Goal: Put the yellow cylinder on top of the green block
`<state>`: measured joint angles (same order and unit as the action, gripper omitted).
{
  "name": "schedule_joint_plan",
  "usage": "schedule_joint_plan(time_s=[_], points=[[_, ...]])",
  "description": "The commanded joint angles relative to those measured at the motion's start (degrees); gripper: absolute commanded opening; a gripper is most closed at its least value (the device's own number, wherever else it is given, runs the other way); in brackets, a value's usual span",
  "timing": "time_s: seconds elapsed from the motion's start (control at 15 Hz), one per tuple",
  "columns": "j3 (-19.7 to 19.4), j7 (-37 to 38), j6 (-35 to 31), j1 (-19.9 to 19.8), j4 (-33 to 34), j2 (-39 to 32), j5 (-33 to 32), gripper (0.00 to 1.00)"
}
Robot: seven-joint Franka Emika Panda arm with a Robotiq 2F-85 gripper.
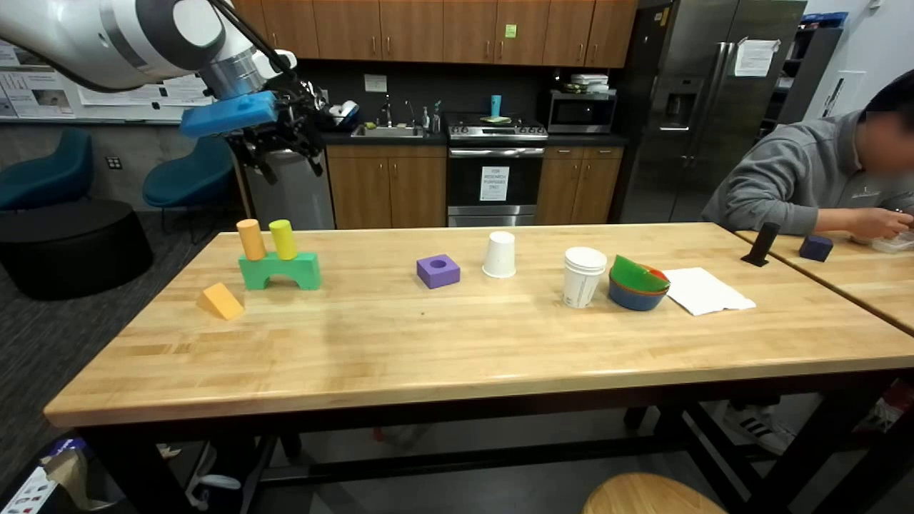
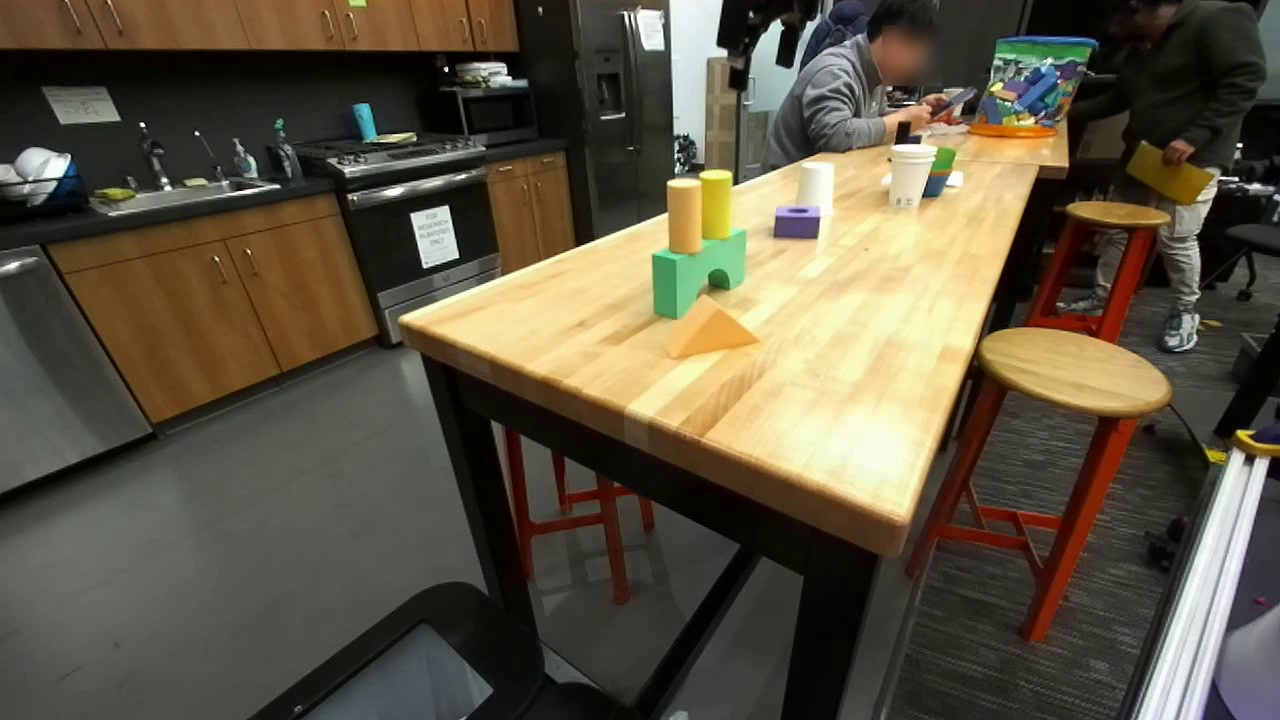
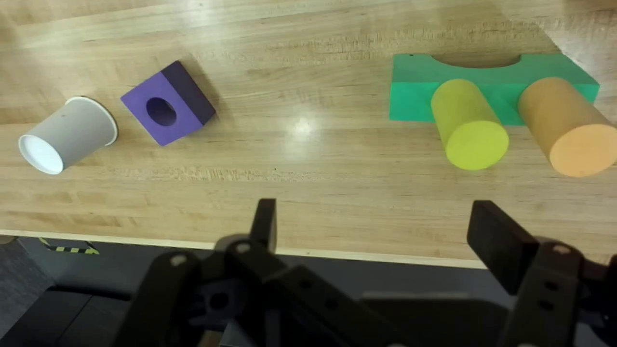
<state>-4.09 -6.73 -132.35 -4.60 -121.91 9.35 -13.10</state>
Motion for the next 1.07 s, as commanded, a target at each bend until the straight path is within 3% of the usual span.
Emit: schedule_joint_plan(time_s=[0.0,1.0], points=[[0.15,0.27,0.78,-0.04,-1.86,2.29,-0.57,1.0],[-0.01,0.05,0.48,0.01,-0.88,0.57,0.03,1.0]])
